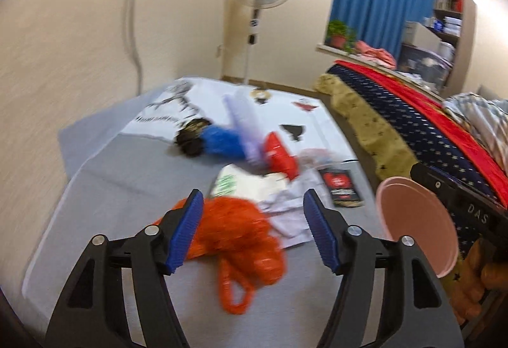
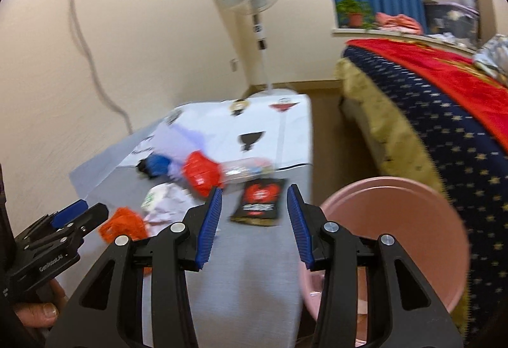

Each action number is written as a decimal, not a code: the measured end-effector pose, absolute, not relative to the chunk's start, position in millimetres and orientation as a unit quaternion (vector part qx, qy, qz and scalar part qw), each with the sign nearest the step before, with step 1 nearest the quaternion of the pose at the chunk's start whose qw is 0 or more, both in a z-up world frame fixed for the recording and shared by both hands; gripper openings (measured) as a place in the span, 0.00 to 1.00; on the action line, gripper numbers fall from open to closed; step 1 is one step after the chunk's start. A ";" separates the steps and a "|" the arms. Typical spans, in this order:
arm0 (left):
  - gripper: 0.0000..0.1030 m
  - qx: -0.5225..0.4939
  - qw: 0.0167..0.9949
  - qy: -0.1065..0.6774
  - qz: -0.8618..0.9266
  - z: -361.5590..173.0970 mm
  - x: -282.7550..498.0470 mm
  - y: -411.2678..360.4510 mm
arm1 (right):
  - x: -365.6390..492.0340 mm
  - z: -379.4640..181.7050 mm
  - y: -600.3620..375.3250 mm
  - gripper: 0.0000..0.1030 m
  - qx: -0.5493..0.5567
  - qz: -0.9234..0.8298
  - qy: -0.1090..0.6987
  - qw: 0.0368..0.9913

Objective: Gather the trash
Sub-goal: 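Move both grippers back to the table toward the orange bag and white paper, then grasp the crumpled white paper with the right gripper while the left gripper grasps the orange bag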

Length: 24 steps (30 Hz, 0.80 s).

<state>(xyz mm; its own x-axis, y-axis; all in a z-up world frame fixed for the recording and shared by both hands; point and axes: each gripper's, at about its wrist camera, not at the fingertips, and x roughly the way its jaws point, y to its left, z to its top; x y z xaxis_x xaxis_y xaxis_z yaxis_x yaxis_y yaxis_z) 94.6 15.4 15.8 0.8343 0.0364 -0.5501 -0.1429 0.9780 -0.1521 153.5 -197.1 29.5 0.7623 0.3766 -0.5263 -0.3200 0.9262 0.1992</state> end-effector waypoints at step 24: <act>0.50 -0.162 0.920 0.354 0.032 -32.6 124.2 44.6 | 214.4 -30.2 -117.4 0.37 0.048 0.287 0.381 0.878</act>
<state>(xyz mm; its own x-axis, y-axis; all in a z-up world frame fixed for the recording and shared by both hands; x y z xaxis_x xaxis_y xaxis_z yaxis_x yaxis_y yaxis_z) 124.2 44.6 -32.6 0.7471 -0.0568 -0.6623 -0.1733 0.9452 -0.2766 214.4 -117.4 -30.2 0.5455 0.5402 -0.6408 -0.4677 0.8307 0.3021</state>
